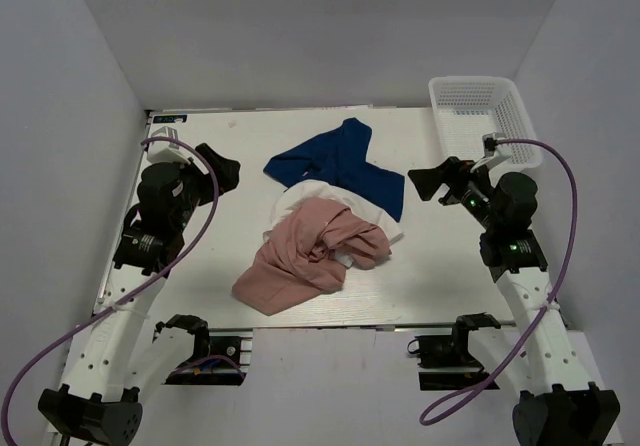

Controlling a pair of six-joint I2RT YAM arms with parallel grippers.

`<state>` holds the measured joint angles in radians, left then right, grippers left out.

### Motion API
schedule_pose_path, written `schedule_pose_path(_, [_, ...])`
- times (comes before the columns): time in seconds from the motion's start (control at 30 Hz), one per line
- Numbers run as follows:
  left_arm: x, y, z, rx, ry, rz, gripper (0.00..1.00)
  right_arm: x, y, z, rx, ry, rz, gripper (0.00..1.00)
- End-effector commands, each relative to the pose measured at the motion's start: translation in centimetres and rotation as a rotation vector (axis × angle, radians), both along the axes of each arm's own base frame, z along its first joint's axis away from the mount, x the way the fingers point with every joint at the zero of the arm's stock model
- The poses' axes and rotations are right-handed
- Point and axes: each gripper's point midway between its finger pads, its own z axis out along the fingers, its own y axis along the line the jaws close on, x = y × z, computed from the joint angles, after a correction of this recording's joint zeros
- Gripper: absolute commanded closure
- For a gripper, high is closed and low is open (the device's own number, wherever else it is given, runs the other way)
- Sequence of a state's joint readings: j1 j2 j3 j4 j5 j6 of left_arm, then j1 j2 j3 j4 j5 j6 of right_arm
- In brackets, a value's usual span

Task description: Fold and stack the t-shirts

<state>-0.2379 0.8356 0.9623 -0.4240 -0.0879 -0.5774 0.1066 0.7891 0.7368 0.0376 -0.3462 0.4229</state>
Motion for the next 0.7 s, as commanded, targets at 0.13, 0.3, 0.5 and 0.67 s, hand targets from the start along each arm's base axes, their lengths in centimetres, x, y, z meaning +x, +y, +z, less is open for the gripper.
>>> schedule_pose_path(0.13, [-1.4, 1.2, 1.8, -0.018, -0.021, 0.065, 0.0, 0.4, 1.6, -0.1, 0.041, 0.047, 0.091, 0.1])
schedule_pose_path(0.3, [-1.5, 1.0, 0.9, -0.027, -0.014, 0.058, 0.0, 0.6, 2.4, -0.4, -0.043, 0.027, 0.166, 0.1])
schedule_pose_path(0.5, [-0.8, 0.8, 0.6, -0.028, 0.015, 0.061, 0.0, 0.7, 4.9, -1.9, -0.112, 0.084, 0.259, 0.1])
schedule_pose_path(0.67, [-0.7, 0.8, -2.7, -0.02, 0.132, 0.068, 0.0, 0.4, 9.3, -5.3, -0.269, 0.15, 0.339, 0.1])
